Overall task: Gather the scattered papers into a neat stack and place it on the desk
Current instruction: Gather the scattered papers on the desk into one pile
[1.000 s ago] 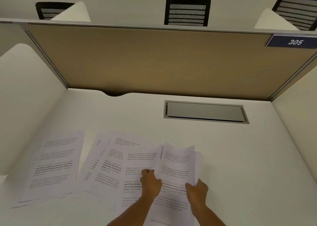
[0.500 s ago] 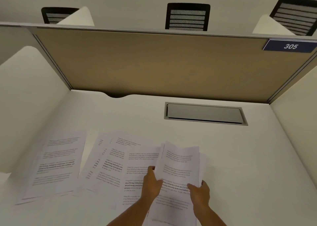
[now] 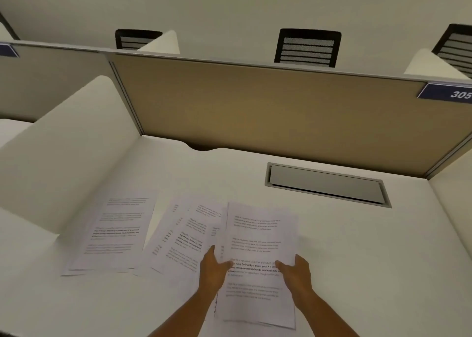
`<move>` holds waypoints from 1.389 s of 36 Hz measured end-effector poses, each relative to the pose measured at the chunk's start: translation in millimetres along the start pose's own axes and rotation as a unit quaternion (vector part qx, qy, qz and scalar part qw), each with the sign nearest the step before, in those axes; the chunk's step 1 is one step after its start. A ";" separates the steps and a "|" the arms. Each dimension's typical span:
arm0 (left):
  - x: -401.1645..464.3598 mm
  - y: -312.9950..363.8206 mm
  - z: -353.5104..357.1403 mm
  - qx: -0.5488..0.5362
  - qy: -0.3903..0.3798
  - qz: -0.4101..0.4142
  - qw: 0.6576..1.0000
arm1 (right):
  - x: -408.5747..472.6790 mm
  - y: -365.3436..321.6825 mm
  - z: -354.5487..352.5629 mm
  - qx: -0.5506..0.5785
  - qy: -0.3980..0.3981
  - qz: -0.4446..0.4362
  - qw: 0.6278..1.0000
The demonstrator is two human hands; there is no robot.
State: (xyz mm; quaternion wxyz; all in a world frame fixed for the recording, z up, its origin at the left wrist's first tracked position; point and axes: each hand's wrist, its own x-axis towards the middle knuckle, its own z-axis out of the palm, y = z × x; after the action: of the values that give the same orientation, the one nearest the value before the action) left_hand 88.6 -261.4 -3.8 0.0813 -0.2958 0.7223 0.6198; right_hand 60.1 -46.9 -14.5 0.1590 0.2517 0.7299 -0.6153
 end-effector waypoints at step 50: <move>47.4 -32.7 -18.7 0.166 0.048 -0.057 0.983 | 14.4 3.1 83.4 -0.104 -0.016 0.089 0.990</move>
State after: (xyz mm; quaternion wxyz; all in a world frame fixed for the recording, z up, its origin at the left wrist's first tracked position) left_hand 72.1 -296.4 -50.3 0.1303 -0.3483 0.8000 0.4709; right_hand 43.6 -125.7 -40.9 0.2501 0.2884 0.7617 -0.5236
